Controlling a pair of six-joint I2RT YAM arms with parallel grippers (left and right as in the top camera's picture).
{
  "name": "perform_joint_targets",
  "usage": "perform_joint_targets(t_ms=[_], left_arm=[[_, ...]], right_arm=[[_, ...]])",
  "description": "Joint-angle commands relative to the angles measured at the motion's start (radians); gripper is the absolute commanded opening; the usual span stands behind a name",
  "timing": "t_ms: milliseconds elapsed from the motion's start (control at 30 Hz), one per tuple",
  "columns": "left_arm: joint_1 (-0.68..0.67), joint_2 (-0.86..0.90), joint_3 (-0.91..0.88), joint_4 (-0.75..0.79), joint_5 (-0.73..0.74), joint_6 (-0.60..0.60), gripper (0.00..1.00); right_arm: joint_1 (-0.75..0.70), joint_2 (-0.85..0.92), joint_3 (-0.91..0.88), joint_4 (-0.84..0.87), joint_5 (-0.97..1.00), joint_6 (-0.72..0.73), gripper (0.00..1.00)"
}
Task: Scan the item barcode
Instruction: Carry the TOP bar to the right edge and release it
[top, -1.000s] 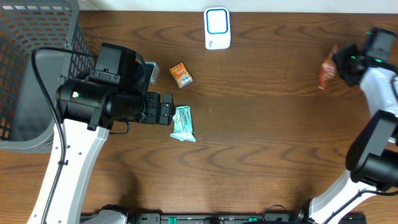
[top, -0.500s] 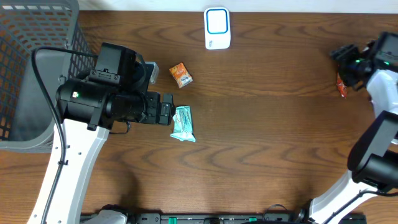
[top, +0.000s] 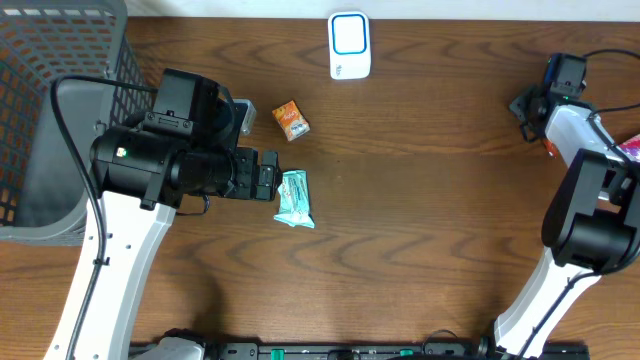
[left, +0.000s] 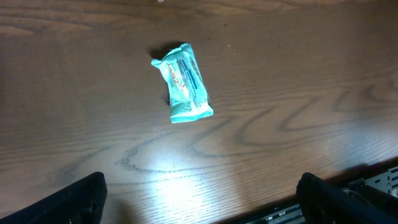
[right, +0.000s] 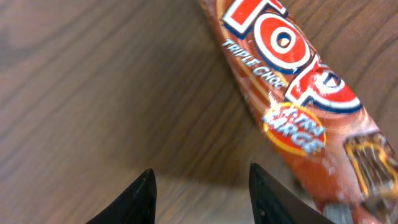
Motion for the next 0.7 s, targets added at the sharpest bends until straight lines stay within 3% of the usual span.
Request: perform_joint_targets(t_ms=[0, 100, 267, 667], left_arm=[[-0.002, 0.004, -0.004, -0.005, -0.003, 0.014, 0.98], [-0.002, 0.004, -0.004, -0.005, -0.003, 0.014, 0.98], [-0.002, 0.004, -0.004, -0.004, -0.003, 0.014, 0.98], [-0.002, 0.004, -0.004, -0.005, -0.003, 0.014, 0.98]], right_arm=[[-0.021, 0.019, 0.004, 0.038, 0.060, -0.034, 0.43], [-0.031, 0.037, 0.004, 0.061, 0.072, -0.051, 0.36], [-0.055, 0.067, 0.004, 0.057, 0.121, -0.051, 0.01], [-0.173, 0.053, 0.014, -0.072, 0.190, -0.059, 0.01]])
